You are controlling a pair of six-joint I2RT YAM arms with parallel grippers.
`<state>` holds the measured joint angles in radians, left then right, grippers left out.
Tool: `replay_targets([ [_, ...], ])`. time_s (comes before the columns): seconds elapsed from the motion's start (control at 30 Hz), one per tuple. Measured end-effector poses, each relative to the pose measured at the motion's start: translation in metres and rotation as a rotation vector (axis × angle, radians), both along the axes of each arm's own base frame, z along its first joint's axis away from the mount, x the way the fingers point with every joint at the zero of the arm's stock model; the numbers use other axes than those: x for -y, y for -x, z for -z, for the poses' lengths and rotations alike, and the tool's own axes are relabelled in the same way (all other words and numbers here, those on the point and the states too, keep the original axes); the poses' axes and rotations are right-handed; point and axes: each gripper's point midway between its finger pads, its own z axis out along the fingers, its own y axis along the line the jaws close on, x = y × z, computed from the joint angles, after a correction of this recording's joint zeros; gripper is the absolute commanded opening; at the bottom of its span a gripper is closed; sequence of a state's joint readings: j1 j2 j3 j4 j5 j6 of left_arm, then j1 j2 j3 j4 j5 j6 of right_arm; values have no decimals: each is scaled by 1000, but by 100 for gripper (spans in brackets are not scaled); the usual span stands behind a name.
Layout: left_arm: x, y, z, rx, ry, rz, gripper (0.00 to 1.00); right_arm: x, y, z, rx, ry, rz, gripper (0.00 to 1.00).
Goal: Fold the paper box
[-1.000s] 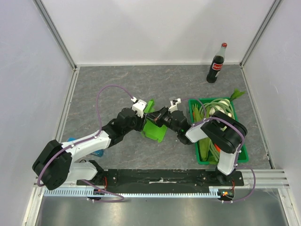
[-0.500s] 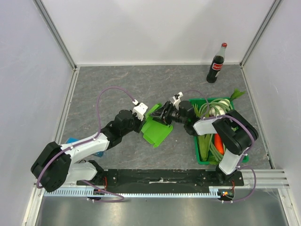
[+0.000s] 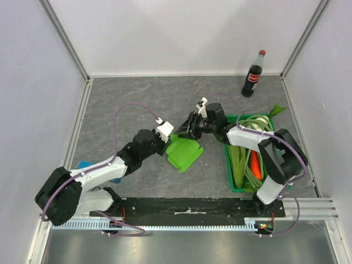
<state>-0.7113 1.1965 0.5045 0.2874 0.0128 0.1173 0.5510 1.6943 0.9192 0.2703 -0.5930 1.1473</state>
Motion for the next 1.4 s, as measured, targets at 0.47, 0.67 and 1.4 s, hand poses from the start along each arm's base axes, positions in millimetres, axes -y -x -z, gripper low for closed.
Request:
replay_targets([
  [0.47,0,5,3,30,-23,24,29,-3,-2,4,-109,-59,59,18],
  [0.67,-2,8,5,34,-23,24,55,-3,1,10,-163,-124,111,0],
  [1.4,-93,13,14,-234,392,-702,58,9,-14,19,-116,-426,387,0],
])
